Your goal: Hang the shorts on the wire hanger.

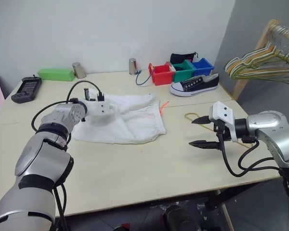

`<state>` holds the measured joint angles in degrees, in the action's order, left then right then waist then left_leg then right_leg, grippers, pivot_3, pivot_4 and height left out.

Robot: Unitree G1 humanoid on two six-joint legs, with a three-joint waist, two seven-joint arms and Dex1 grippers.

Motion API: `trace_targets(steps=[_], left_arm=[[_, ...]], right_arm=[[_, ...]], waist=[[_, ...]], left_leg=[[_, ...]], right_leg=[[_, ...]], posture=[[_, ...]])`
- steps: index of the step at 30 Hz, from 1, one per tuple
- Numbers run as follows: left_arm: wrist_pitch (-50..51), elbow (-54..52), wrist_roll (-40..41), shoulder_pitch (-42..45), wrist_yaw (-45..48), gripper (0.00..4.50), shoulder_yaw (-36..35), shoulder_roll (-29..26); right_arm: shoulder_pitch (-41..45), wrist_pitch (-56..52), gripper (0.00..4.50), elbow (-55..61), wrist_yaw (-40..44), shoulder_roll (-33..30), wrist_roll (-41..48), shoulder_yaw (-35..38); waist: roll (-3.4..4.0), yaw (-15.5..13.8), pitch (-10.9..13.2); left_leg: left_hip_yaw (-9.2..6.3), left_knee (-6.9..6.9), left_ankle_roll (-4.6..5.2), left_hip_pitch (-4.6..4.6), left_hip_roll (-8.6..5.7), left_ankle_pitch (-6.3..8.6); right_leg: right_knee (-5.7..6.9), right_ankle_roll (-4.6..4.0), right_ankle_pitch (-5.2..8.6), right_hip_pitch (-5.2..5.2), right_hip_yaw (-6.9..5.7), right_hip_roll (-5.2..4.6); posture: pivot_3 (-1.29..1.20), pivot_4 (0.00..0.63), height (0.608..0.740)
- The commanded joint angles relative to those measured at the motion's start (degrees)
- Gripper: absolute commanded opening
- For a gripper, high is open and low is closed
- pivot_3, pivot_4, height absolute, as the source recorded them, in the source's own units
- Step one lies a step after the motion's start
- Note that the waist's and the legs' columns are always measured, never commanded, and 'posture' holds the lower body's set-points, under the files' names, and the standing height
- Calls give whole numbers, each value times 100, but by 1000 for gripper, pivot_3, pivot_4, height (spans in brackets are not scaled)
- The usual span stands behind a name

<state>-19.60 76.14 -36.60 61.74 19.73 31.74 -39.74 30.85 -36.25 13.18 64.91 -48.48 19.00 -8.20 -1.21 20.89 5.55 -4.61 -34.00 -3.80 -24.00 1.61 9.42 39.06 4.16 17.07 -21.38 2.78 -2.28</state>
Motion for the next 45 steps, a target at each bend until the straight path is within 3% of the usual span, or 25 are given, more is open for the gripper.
trace_targets(steps=[1, 7, 15, 19, 23, 27, 31, 35, 42, 45], left_arm=[[-242, -194, 566, -82, 848, 504, -542, -308], [-353, -1060, 1178, -491, 2400, 1825, -1019, -893], [889, -4739, 2515, -2624, 4455, 3476, -2091, -2460], [2334, -6716, 3746, -3881, 4212, 4339, -3349, -2255], [4430, -9050, 5482, -5368, 4018, 4339, -4448, -1590], [5309, -10244, 5988, -6117, 3490, 4339, -4810, -1168], [5719, -10751, 6105, -6414, 3037, 4339, -4818, -927], [5970, -11039, 6257, -6553, 2840, 4339, -4841, -851], [6262, -11195, 6657, -6521, 2685, 4339, -4840, -766], [6185, -11150, 6616, -6510, 2670, 4360, -4705, -787]], right_arm=[[299, 266, 4500, -116, -22, 221, -120, -158], [849, 1016, 4500, -1103, -73, 946, -648, -731], [1821, 2638, 4500, -3509, -307, 2154, -1753, -1506], [2230, 3340, 4500, -4656, -407, 2671, -2152, -1720], [2556, 4006, 4500, -5685, -534, 2976, -2646, -1947], [2850, 4423, 4500, -6523, -692, 3188, -2998, -2045], [3139, 4699, 4500, -7262, -991, 3293, -3473, -2186], [3289, 4918, 4500, -7631, -978, 3168, -3799, -2237], [3282, 5007, 4500, -7722, -796, 3037, -3891, -2104], [3253, 4985, 4141, -7773, -873, 3064, -3910, -2091]], waist=[[-6, -6, 3], [-6, -44, 3], [-4, -211, 4], [3, -479, 8], [5, -768, 9], [1, -972, 6], [6, -1063, 9], [6, -1122, 9], [5, -1144, 7], [5, -1141, 8]], left_leg=[[-1, -1, 0, -1, 0, 0], [-3, -3, 6, 10, -1, -7], [-2, -2, 6, 16, 7, -13], [-10, 3, 6, 22, 7, -13], [-15, -4, 7, 27, 7, -14], [-15, -9, 7, 44, 9, -14], [-23, -9, 17, 65, 8, -21], [-25, -7, 15, 150, 7, -19], [-28, -6, 15, 152, 7, -20], [-28, -5, 15, 152, 7, -20]], right_leg=[[0, 0, 0, 0, -1, 0], [3, 0, 0, 9, -1, 0], [43, -5, -2, 0, 3, 4], [62, -39, -5, -2, -3, 5], [67, -32, 2, 7, -5, 5], [60, -40, 2, 26, -6, 10], [67, -47, -1, 41, -8, 17], [56, -100, 27, 122, -8, 18], [57, -102, 28, 126, -8, 18], [56, -107, 31, 126, -8, 19]], posture=[[-264, 22, 740], [-210, 23, 740], [-130, 24, 740], [-111, 24, 740], [-67, 25, 740], [-54, 23, 740], [-45, 21, 740], [-40, 21, 740], [-56, 21, 740], [-60, 21, 740]])
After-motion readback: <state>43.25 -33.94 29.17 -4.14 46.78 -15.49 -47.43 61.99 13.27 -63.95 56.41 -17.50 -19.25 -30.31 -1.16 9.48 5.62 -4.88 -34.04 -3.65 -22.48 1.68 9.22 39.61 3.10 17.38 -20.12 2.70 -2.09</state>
